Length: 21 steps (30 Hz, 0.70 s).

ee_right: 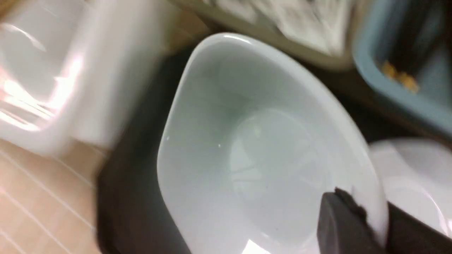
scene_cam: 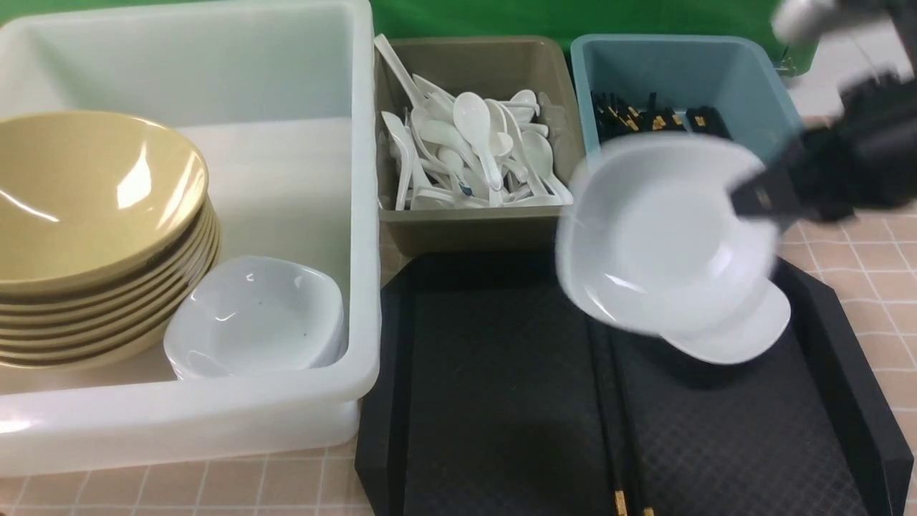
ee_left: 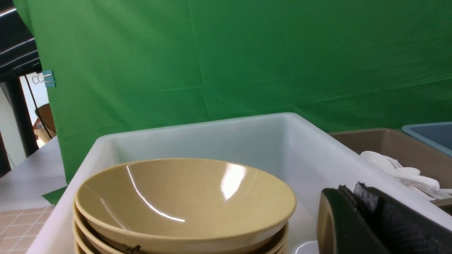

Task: On brown table put chopsticks spoon bowls plates into blue grey white boxes.
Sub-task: 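Place the white bowl into the white bin on top of the stacked bowls with the right gripper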

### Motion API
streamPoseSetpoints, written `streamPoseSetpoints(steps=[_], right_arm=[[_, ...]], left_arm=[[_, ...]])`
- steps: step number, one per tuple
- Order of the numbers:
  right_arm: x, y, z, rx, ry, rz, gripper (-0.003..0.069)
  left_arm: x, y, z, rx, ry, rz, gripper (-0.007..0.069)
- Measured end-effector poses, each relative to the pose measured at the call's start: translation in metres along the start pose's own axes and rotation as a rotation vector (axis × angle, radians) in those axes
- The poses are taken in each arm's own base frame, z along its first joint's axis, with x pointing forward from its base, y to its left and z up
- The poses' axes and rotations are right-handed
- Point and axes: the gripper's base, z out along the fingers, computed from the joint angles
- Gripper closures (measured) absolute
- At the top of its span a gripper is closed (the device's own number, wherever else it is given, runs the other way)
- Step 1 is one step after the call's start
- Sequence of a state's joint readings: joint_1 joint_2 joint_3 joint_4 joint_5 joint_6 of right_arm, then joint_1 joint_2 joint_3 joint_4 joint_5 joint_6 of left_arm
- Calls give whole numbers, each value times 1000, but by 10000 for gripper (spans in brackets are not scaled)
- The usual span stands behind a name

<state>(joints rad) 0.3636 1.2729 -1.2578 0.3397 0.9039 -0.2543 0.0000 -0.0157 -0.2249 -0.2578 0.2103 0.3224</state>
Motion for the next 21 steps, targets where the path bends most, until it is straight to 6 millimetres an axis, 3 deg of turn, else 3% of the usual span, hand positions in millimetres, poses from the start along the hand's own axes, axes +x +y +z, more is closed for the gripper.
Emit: streamPoseSetpoints(steps=[4, 7, 8, 10, 15, 17, 21], right_arm=[[-40, 49, 26, -231, -208, -84, 579], [-55, 85, 68, -338, -300, -77, 579], [-55, 87, 76, -338, -294, -84, 579], [-53, 103, 113, -348, -282, -113, 579], [-29, 118, 187, -327, -173, -190, 570], [-23, 120, 201, -314, -165, -219, 551], [-20, 121, 206, -316, -150, -252, 450]], left_arm=[[0, 0, 0, -2, -6, 0, 620], [0, 0, 0, -2, -6, 0, 620], [0, 0, 0, -2, -6, 0, 620], [0, 0, 0, -2, -6, 0, 620], [0, 0, 0, -2, -6, -4, 620], [0, 0, 0, -2, -6, -4, 620], [0, 0, 0, -2, -6, -4, 620]])
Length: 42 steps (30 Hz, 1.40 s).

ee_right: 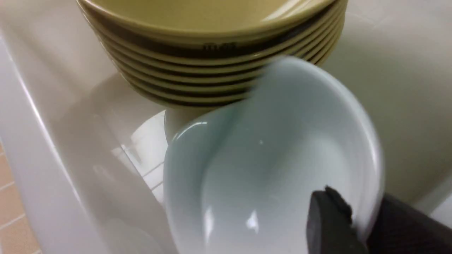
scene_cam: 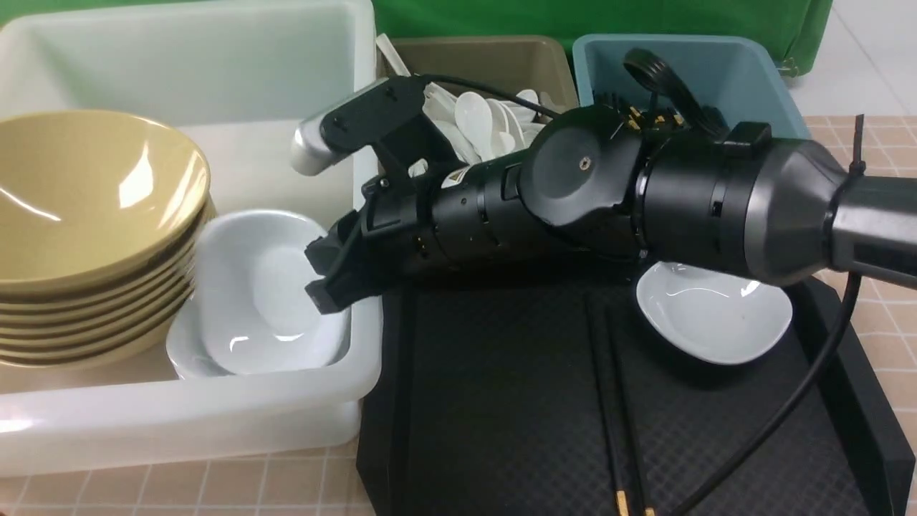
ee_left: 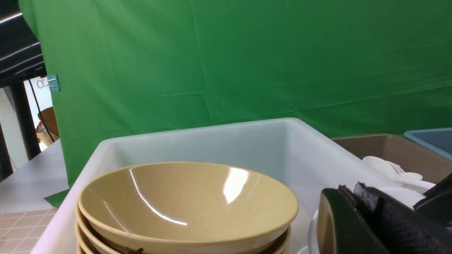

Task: On brown table put chopsticks spoon bowls plates into blue grey white boxes.
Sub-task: 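Place the white bowl into the white bin on top of the stacked bowls with the right gripper, then reach for and grasp the small white dish on the black tray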

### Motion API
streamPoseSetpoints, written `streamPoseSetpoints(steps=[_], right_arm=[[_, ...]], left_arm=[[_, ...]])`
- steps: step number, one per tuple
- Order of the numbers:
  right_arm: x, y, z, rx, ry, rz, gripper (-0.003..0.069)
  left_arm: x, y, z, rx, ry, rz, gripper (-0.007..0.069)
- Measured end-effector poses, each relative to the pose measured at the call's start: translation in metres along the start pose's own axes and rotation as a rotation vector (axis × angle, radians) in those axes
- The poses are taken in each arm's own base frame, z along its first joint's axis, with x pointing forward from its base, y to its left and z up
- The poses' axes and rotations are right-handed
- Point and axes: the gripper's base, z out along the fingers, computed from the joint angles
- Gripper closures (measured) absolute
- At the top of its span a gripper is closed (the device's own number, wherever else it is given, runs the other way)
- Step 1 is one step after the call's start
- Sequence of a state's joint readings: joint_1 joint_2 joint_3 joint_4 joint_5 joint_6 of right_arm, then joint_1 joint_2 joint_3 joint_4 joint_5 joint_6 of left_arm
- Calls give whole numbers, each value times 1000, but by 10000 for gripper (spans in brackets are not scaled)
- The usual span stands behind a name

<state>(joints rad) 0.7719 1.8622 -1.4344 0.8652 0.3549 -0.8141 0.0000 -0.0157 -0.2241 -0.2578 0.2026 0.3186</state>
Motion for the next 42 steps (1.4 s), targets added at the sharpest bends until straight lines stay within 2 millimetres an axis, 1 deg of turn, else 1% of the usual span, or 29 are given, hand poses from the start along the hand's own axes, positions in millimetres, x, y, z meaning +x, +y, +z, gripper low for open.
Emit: streamPoseSetpoints(steps=[1, 2, 3, 5, 6, 7, 9, 10, 11, 12, 13, 16, 18, 21, 24, 25, 26, 28, 29, 30, 32, 34, 35, 37, 38, 39, 40, 41, 42], right_arm=[[0, 0, -1, -2, 4, -10, 427], [-2, -1, -10, -15, 30, -55, 356], [-3, -2, -15, -13, 37, -82, 335], [-4, -9, -37, -18, 127, -195, 281], [-5, -11, -47, -21, 167, -210, 270], [-4, -22, -68, 22, 249, -241, 261], [3, -38, -89, 90, 373, -211, 264], [11, -60, -108, 183, 465, -146, 279], [12, -60, -108, 178, 476, -144, 279], [29, -81, -121, 260, 583, -67, 307], [44, -98, -129, 313, 636, -5, 335], [77, -135, -141, 413, 664, 123, 409], [100, -154, -142, 471, 645, 188, 474], [129, -173, -140, 520, 631, 272, 567], [142, -174, -131, 504, 640, 311, 620], [144, -171, -125, 489, 642, 319, 623], [145, -171, -124, 486, 640, 322, 623], [144, -161, -112, 447, 634, 340, 623], [143, -160, -110, 437, 630, 341, 623], [141, -153, -103, 401, 614, 355, 623], [137, -143, -97, 327, 601, 363, 623], [132, -139, -96, 281, 607, 366, 623], [129, -138, -97, 272, 606, 363, 621], [121, -141, -108, 284, 591, 361, 606], [120, -142, -109, 288, 590, 363, 600], [116, -151, -123, 328, 565, 370, 568], [115, -157, -131, 355, 554, 382, 541], [115, -157, -131, 357, 553, 380, 535], [117, -168, -141, 394, 543, 397, 488]], left_arm=[[0, 0, 0, 0, 0, 0, 620], [0, 0, 0, 0, 0, 0, 620], [0, 0, 0, 0, 0, 0, 620], [0, 0, 0, 0, 1, 0, 620], [0, 0, 0, 0, 1, 0, 620], [0, 0, 0, 0, 1, 0, 620], [0, 0, 0, 0, 1, 0, 620], [0, 0, 0, 0, 1, 0, 620], [0, 0, 0, 0, 1, 0, 620], [0, 0, 0, 0, 1, 0, 620], [0, 0, 0, 0, 1, 0, 620], [0, 0, 0, 0, 1, 0, 620], [0, 0, 0, 0, 1, 0, 620], [0, 0, 0, 0, 0, 0, 620], [0, 0, 0, 0, 0, 2, 620], [0, 0, 0, 0, 1, 2, 620], [0, 0, 0, 0, 1, 2, 620], [2, 0, 0, -2, 1, 2, 620], [2, 0, 0, -2, 0, 2, 620], [2, 0, 1, -2, 0, 2, 620], [2, 0, 1, -3, 0, 2, 620], [2, 0, 1, -3, -1, 2, 620], [2, 0, 1, -3, -1, 2, 620], [2, 0, 1, -3, -2, 2, 620], [2, 0, 1, -3, -2, 2, 620], [2, 0, 1, -3, -2, 2, 620], [2, 0, 1, -4, -3, 2, 620], [2, 0, 1, -4, -3, 2, 620], [2, 0, 1, -4, -3, 2, 620]])
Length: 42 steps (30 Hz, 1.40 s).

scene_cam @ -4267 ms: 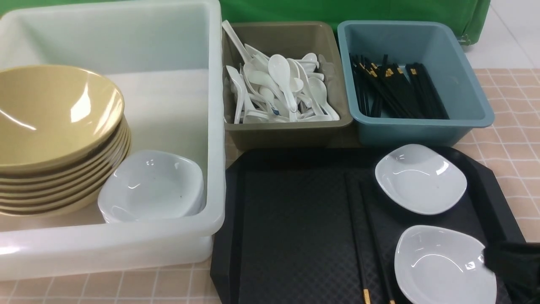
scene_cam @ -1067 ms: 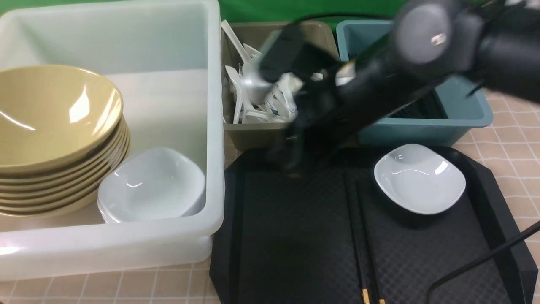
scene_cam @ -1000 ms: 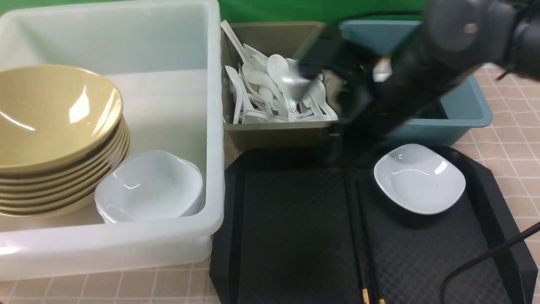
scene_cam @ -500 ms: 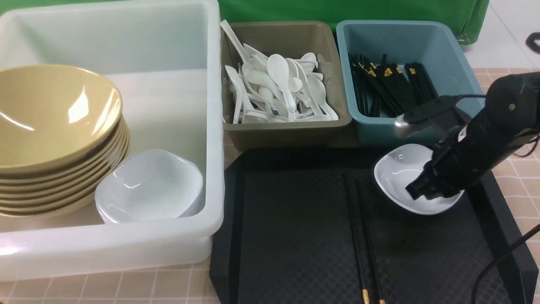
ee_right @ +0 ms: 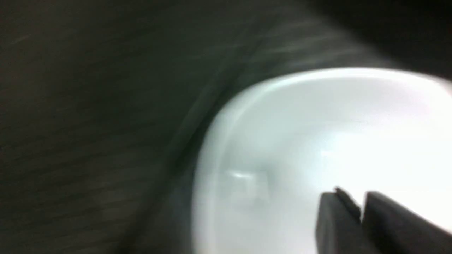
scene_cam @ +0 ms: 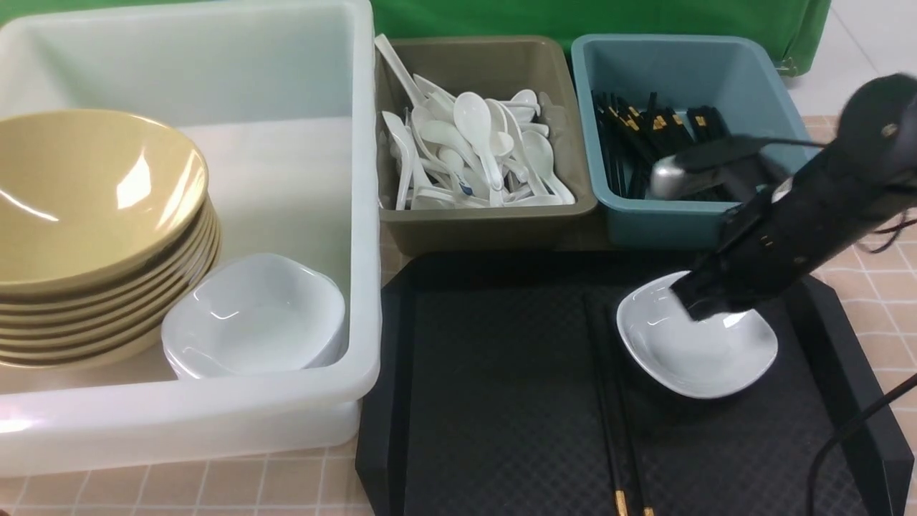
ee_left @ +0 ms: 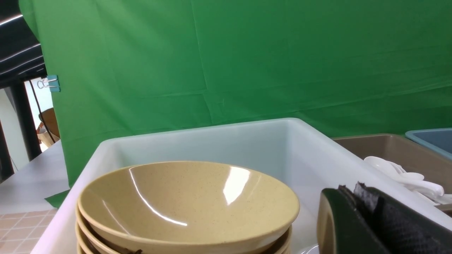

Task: On brown table put chopsticks spoon bowls plates into blue grey white boxes.
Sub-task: 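Reach for and grasp the small white dish on the black tray, then place the white bowl into the white bin on top of the stacked bowls with the right gripper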

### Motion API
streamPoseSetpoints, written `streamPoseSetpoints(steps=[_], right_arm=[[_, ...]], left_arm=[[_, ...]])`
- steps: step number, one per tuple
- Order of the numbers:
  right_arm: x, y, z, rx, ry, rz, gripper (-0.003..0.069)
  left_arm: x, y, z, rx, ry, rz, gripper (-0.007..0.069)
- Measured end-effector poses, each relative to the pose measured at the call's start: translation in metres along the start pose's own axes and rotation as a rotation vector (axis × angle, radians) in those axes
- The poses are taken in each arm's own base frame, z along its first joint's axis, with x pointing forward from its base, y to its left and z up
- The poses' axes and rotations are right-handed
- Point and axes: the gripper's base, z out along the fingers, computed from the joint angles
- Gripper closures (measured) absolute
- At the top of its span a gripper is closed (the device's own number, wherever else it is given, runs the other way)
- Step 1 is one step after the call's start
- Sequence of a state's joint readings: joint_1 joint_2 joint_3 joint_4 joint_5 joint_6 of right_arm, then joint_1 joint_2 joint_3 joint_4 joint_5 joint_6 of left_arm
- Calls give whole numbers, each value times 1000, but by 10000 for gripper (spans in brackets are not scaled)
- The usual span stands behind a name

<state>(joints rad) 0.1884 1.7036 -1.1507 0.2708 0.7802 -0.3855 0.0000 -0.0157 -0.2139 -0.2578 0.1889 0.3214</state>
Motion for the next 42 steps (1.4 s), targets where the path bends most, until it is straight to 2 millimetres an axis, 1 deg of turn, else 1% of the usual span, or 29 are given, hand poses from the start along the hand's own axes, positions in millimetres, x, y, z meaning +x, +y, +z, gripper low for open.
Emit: streamPoseSetpoints(steps=[3, 4, 5, 6, 7, 10, 12, 14, 15, 16, 19, 21, 22, 23, 24, 25, 26, 27, 28, 29, 30, 32, 33, 34, 35, 36, 39, 40, 42], right_arm=[[3, -27, 0, 39, -11, 81, 373], [4, -33, 3, 45, -7, 101, 337], [5, -34, 5, 45, -3, 105, 330], [6, -39, 14, 47, 17, 127, 281], [8, -41, 21, 44, 34, 136, 263], [10, -43, 34, 35, 70, 148, 255], [14, -44, 47, 21, 116, 156, 299], [15, -43, 47, 5, 133, 161, 396], [14, -43, 46, 3, 129, 162, 402], [13, -41, 39, -8, 130, 157, 443], [10, -35, 19, -16, 114, 130, 517], [6, -27, -7, -19, 66, 106, 581], [5, -24, -15, -15, 44, 93, 585], [-5, -12, -43, -36, -68, 63, 591], [-7, -9, -47, -46, -91, 64, 591], [-12, -1, -58, -61, -154, 34, 591], [-25, 22, -78, -134, -295, -13, 591], [-31, 36, -86, -180, -373, -52, 591], [-39, 56, -94, -246, -462, -100, 591], [-47, 84, -99, -330, -558, -173, 591], [-50, 102, -99, -398, -594, -183, 591], [-56, 138, -90, -513, -659, -237, 591], [-59, 164, -78, -582, -681, -237, 591], [-59, 168, -76, -587, -685, -239, 591], [-62, 192, -56, -578, -715, -264, 591], [-62, 194, -53, -568, -713, -277, 591], [-64, 228, -4, -429, -694, -329, 565], [-64, 231, 2, -419, -687, -322, 557], [-63, 238, 13, -404, -672, -331, 502]], left_arm=[[0, 0, 0, 0, 0, 0, 620], [0, 0, 0, 0, 0, 0, 620], [0, 0, 0, 0, 0, 0, 620], [0, 0, 0, 0, 0, 0, 620], [0, 0, 0, 0, 0, 0, 620], [0, 0, 0, 0, 0, 0, 620], [0, 0, 0, 0, -1, 0, 620], [0, 0, 0, 0, -1, -2, 620], [0, 0, 0, 0, -1, -2, 620], [0, 0, 0, 0, -1, -1, 620], [0, 0, 0, 0, -1, 0, 620], [0, 0, 0, 0, -1, 0, 620], [0, 0, 0, 0, -1, 0, 620], [0, 0, 0, -2, -4, 0, 620], [0, 0, 0, -2, -6, 0, 620], [0, 0, 0, -3, -8, 0, 620], [-1, 0, 0, -5, -13, 0, 620], [-1, 0, 0, -5, -14, 0, 620], [-1, 0, 0, -5, -14, 0, 620], [-1, 0, 0, -5, -14, 0, 620], [-1, 0, 0, -5, -13, 0, 620], [-1, 0, 0, -5, -13, 0, 620], [-1, 0, 0, -5, -13, 0, 620], [-1, 0, 0, -5, -13, 0, 620], [-1, 0, 0, -5, -13, 0, 620], [-1, 0, 0, -5, -13, 0, 620], [-1, 0, 0, -5, -13, 0, 620], [-1, 0, 0, -5, -13, 0, 620], [0, 0, 0, -5, -12, 1, 620]])
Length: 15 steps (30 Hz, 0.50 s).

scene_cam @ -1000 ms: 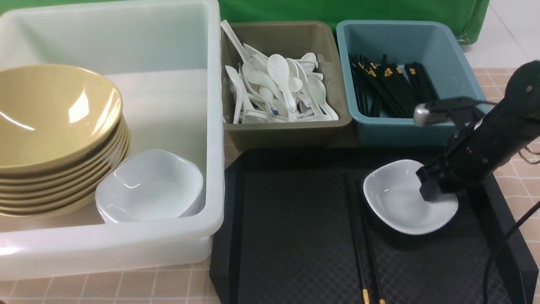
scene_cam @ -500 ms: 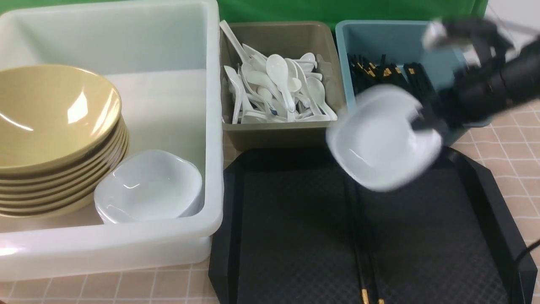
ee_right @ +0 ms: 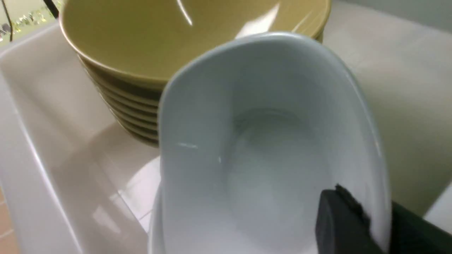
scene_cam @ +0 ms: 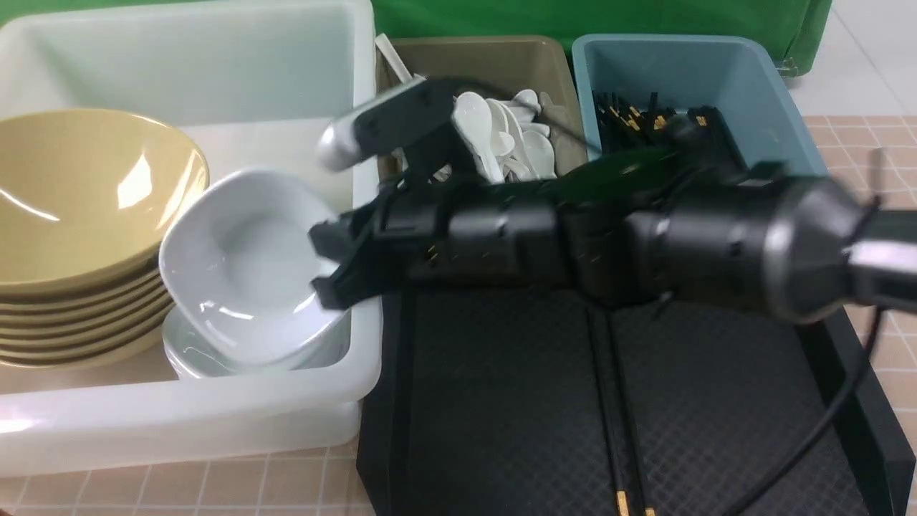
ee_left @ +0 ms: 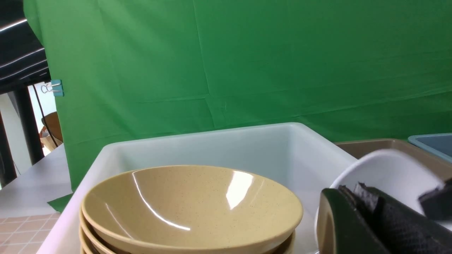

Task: On brown table put chopsticks spoon bowls plates into blue grey white boxes.
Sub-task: 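Place the white bowl into the white bin on top of the stacked bowls with the right gripper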

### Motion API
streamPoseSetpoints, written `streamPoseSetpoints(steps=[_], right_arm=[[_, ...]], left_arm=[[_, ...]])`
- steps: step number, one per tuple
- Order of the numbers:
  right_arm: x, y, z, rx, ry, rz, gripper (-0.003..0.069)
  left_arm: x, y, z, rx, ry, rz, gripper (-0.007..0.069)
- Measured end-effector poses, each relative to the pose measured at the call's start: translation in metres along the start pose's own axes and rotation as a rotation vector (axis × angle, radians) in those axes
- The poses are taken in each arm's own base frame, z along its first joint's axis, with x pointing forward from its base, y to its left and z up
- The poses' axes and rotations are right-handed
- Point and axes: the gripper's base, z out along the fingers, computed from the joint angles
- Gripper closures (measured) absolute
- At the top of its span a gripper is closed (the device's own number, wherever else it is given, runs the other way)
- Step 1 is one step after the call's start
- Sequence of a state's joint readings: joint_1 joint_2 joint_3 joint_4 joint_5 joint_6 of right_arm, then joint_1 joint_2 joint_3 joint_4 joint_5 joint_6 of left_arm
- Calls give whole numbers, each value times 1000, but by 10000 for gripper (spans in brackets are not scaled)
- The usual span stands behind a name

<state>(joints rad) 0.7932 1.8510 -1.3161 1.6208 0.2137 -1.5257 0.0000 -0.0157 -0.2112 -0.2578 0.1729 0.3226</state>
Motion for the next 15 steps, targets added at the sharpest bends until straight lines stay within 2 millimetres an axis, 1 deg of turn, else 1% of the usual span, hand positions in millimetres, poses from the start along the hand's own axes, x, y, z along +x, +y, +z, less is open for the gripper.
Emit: streamPoseSetpoints(steps=[2, 4, 6, 7, 8, 9, 11, 12, 13, 15], right_arm=[[1, 0, 1, 13, 2, -5, 421], [-4, -3, -4, 35, -10, -33, 346], [-16, -6, -19, 55, -33, -106, 270], [-17, -6, -20, 57, -31, -124, 265], [-24, -12, -34, 71, -41, -145, 239], [-29, -14, -45, 74, -49, -128, 230], [-31, -24, -67, 54, -2, -103, 227], [-28, -34, -79, 60, 72, -133, 230], [-20, -41, -87, 50, 178, -72, 239], [0, -59, -102, 107, 399, 7, 262]], left_arm=[[0, 0, 0, 0, 1, 0, 620], [1, 0, 0, 0, 2, 0, 620], [2, 0, 0, 0, 4, 0, 620], [2, 0, 0, -1, 3, 0, 620], [2, 0, 0, -1, 3, 0, 620], [2, 0, 0, -1, 3, 0, 620], [2, 0, 0, -1, 3, 0, 620], [2, 0, 0, -1, 3, 0, 620], [2, 0, 0, -1, 3, 0, 620], [2, 0, 0, -1, 2, 0, 620]])
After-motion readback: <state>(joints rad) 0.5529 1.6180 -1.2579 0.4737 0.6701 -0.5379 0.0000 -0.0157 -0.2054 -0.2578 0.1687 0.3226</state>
